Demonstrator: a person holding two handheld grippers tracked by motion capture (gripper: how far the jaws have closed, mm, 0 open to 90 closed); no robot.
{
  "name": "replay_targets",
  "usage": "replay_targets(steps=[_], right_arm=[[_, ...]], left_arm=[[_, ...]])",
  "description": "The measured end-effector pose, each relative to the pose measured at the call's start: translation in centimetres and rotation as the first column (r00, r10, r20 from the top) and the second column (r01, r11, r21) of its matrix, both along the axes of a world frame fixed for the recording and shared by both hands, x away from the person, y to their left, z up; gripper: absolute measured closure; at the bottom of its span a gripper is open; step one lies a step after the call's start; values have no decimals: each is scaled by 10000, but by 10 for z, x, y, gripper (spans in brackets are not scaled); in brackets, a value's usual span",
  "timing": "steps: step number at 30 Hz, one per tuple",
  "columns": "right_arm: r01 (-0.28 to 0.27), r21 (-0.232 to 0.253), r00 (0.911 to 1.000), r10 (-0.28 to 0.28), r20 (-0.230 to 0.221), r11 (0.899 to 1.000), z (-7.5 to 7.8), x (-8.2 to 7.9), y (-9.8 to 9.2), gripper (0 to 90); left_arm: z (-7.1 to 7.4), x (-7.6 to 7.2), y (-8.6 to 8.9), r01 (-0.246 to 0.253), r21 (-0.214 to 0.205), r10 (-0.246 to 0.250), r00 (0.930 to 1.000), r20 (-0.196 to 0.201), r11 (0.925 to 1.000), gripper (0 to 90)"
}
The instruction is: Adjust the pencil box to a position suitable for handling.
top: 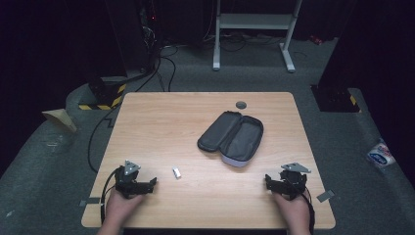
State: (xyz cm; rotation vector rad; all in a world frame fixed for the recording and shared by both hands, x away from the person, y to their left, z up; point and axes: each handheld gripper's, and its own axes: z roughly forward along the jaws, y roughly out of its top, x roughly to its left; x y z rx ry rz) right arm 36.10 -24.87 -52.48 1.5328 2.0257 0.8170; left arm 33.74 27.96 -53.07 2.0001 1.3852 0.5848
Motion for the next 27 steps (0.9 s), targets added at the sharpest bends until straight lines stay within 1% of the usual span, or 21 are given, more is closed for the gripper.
replay_targets(steps=[20, 27], right_arm=[[-8, -10, 10000, 8, -3, 10000, 0, 0, 0, 84], [-72, -18, 10000, 72, 24, 10000, 0, 0, 0, 89]], left_arm=[[0, 0, 0, 26, 20, -26, 10000, -7, 10000, 4], [0, 0, 0, -42, -17, 41, 10000, -12, 10000, 4]])
